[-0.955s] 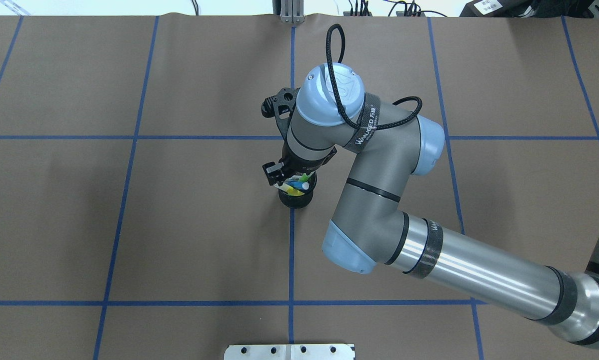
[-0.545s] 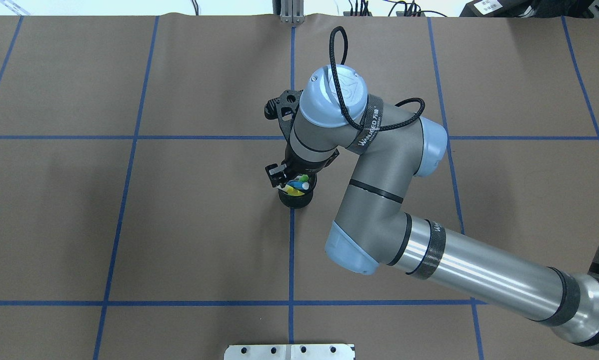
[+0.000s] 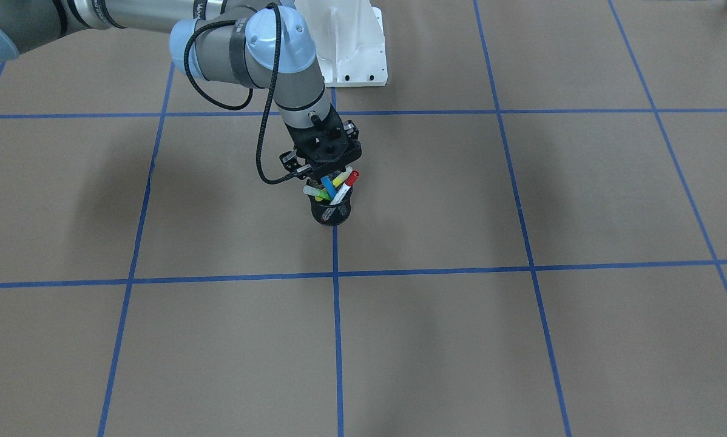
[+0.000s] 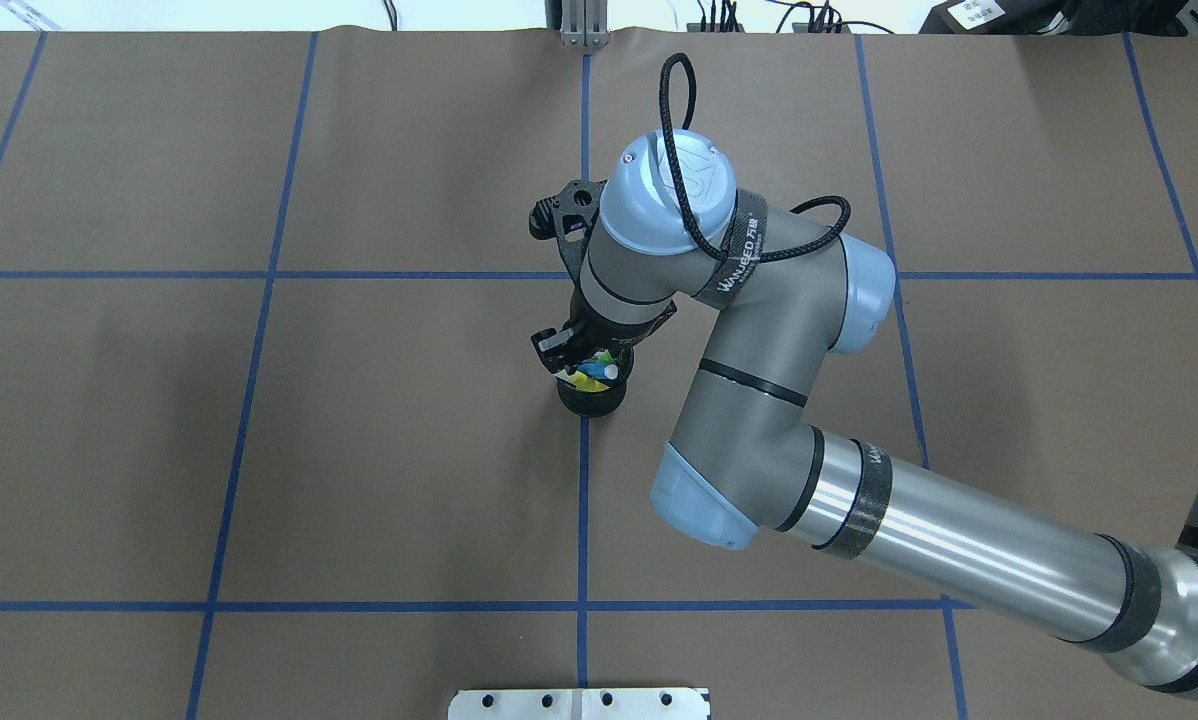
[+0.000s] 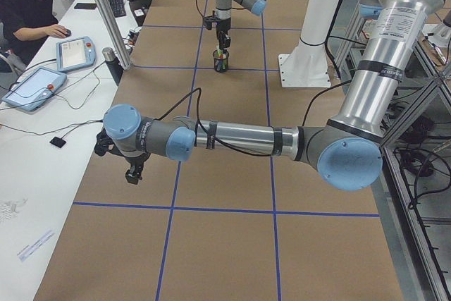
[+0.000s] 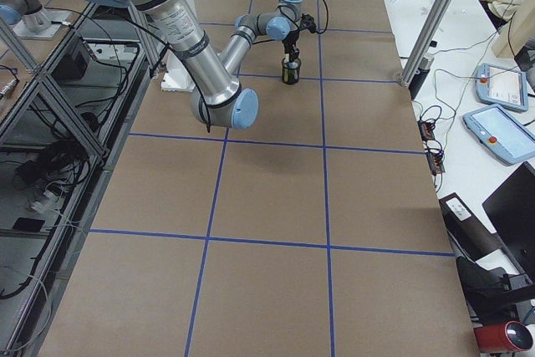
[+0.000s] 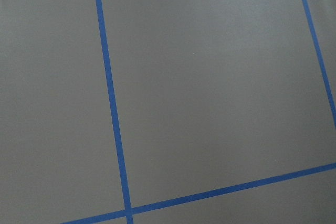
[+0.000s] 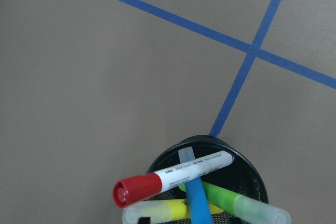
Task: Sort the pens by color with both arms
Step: 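Lower the right gripper onto the blue highlighter in the cup and close, then lift the blue highlighter out of the cup with the right gripper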
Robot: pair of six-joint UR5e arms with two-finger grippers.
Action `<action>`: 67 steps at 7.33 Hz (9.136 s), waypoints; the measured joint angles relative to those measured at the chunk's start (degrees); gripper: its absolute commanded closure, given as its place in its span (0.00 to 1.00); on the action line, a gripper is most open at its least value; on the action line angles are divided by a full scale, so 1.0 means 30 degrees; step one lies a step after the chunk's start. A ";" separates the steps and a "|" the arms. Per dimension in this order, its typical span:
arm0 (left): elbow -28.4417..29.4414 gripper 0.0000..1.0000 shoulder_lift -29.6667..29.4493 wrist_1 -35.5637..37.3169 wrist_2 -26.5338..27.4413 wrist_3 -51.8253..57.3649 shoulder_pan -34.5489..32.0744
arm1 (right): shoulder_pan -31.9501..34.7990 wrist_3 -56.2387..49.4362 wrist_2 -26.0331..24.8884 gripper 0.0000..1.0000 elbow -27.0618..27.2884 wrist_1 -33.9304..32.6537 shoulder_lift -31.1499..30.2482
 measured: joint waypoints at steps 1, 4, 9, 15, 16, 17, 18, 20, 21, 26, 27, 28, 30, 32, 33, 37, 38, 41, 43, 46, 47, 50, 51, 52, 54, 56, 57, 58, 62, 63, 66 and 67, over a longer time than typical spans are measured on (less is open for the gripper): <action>0.0010 0.00 0.0000 0.0001 0.0000 0.0004 0.0000 | 0.0000 -0.0001 0.0000 0.44 0.0000 0.0000 -0.0001; -0.0013 0.00 -0.0024 0.0008 0.0000 -0.0012 0.0000 | 0.0016 -0.0001 0.0072 0.44 0.0181 -0.0088 -0.0155; -0.0094 0.00 -0.0026 -0.0005 0.0000 -0.0107 0.0000 | 0.0030 0.0007 0.0121 0.45 0.1002 -0.0172 -0.0842; -0.0041 0.00 -0.0028 -0.0008 0.0000 -0.0134 0.0000 | 0.0002 0.0029 0.0093 0.49 0.0717 -0.0002 -0.0676; -0.0032 0.00 -0.0025 -0.0008 0.0000 -0.0121 0.0000 | 0.0000 0.0029 0.0106 0.50 0.0720 0.0000 -0.0660; -0.0033 0.00 -0.0021 -0.0008 0.0000 -0.0119 0.0000 | 0.0001 0.0029 0.0113 0.51 0.0726 0.0001 -0.0657; -0.0030 0.00 -0.0023 -0.0007 -0.0001 -0.0123 0.0000 | 0.0001 0.0028 0.0116 0.52 0.0731 0.0000 -0.0658; -0.0019 0.00 -0.0028 -0.0008 0.0000 -0.0113 0.0000 | 0.0000 0.0028 0.0117 0.52 0.0718 0.0001 -0.0664; -0.0036 0.00 -0.0025 -0.0007 0.0000 -0.0117 0.0000 | 0.0000 0.0029 0.0112 0.53 0.0707 0.0001 -0.0671; -0.0080 0.00 -0.0009 -0.0007 0.0000 -0.0139 0.0000 | 0.0000 0.0029 0.0088 0.61 0.0511 0.0001 -0.0628; -0.0072 0.00 -0.0013 -0.0008 0.0000 -0.0140 0.0000 | 0.0001 0.0029 0.0088 0.62 0.0503 0.0001 -0.0622; -0.0061 0.00 -0.0020 -0.0007 -0.0001 -0.0139 0.0000 | -0.0008 0.0029 0.0088 0.63 0.0500 0.0001 -0.0609; -0.0035 0.00 -0.0018 -0.0008 0.0000 -0.0134 0.0000 | -0.0057 0.0029 0.0088 0.63 0.0490 0.0001 -0.0572; -0.0016 0.00 -0.0010 -0.0007 0.0000 -0.0114 0.0000 | -0.0140 0.0047 0.0088 0.63 0.0475 0.0001 -0.0571; -0.0010 0.00 -0.0009 -0.0007 0.0000 -0.0112 0.0000 | -0.0179 0.0054 0.0088 0.64 0.0462 0.0001 -0.0566; -0.0036 0.00 -0.0005 -0.0008 0.0000 -0.0116 0.0000 | -0.0223 0.0038 0.0088 0.72 0.0441 -0.0018 -0.0574; -0.0062 0.00 -0.0002 -0.0008 0.0000 -0.0129 0.0000 | -0.0222 0.0033 0.0089 0.74 0.0440 -0.0025 -0.0583; -0.0094 0.00 0.0000 -0.0008 -0.0001 -0.0139 0.0000 | -0.0209 0.0029 0.0114 0.81 0.0440 -0.0047 -0.0611; -0.0080 0.00 0.0000 -0.0007 0.0000 -0.0140 0.0000 | -0.0206 0.0010 0.0136 0.83 0.0454 -0.0056 -0.0615; -0.0044 0.00 -0.0012 -0.0007 0.0000 -0.0140 0.0000 | -0.0135 -0.0014 0.0949 0.83 0.0643 -0.0109 -0.0669; -0.0040 0.00 -0.0021 -0.0007 0.0000 -0.0139 0.0000 | -0.0020 -0.0009 0.1301 0.83 0.0884 -0.0244 -0.0708; -0.0080 0.00 -0.0028 -0.0008 0.0000 -0.0140 0.0000 | 0.0590 -0.0002 0.1664 0.83 0.2073 -0.1649 -0.0735; -0.0112 0.00 -0.0030 -0.0008 -0.0001 -0.0147 0.0000 | 0.0934 -0.0001 0.1828 0.83 0.2488 -0.2210 -0.0726; -0.0136 0.00 -0.0030 -0.0008 0.0000 -0.0166 0.0000 | 0.1348 -0.0001 0.2146 0.83 0.2942 -0.2816 -0.0727; -0.0153 0.00 -0.0038 -0.0014 0.0000 -0.0243 0.0006 | 0.1904 -0.0013 0.2556 0.83 0.3883 -0.3989 -0.0693; -0.0146 0.00 -0.0053 -0.0247 0.0000 -0.0473 0.0111 | 0.2215 -0.0004 0.2632 0.83 0.4792 -0.4854 -0.0609; -0.0143 0.00 -0.0057 -0.0358 0.0000 -0.0596 0.0165 | 0.2486 0.0005 0.2623 0.83 0.5166 -0.5030 -0.0588; -0.0134 0.00 -0.0058 -0.0415 0.0000 -0.0660 0.0213 | 0.2828 0.0150 0.2522 0.85 0.5482 -0.5095 -0.0585; -0.0144 0.00 -0.0045 -0.0527 0.0000 -0.0704 0.0286 | 0.4267 0.1213 -0.0352 0.84 0.5265 -0.4933 -0.0568; -0.0143 0.00 -0.0038 -0.0606 0.0000 -0.0731 0.0291 | 0.4345 0.1652 -0.1288 0.84 0.4654 -0.4574 -0.0524; -0.0187 0.00 -0.0030 -0.0677 0.0000 -0.0814 0.0336 | 0.4057 0.3261 -0.3760 0.84 0.1401 -0.1027 -0.0601; -0.0202 0.00 -0.0030 -0.0680 0.0000 -0.0830 0.0355 | 0.3686 0.3757 -0.4432 0.84 0.0302 0.0505 -0.0676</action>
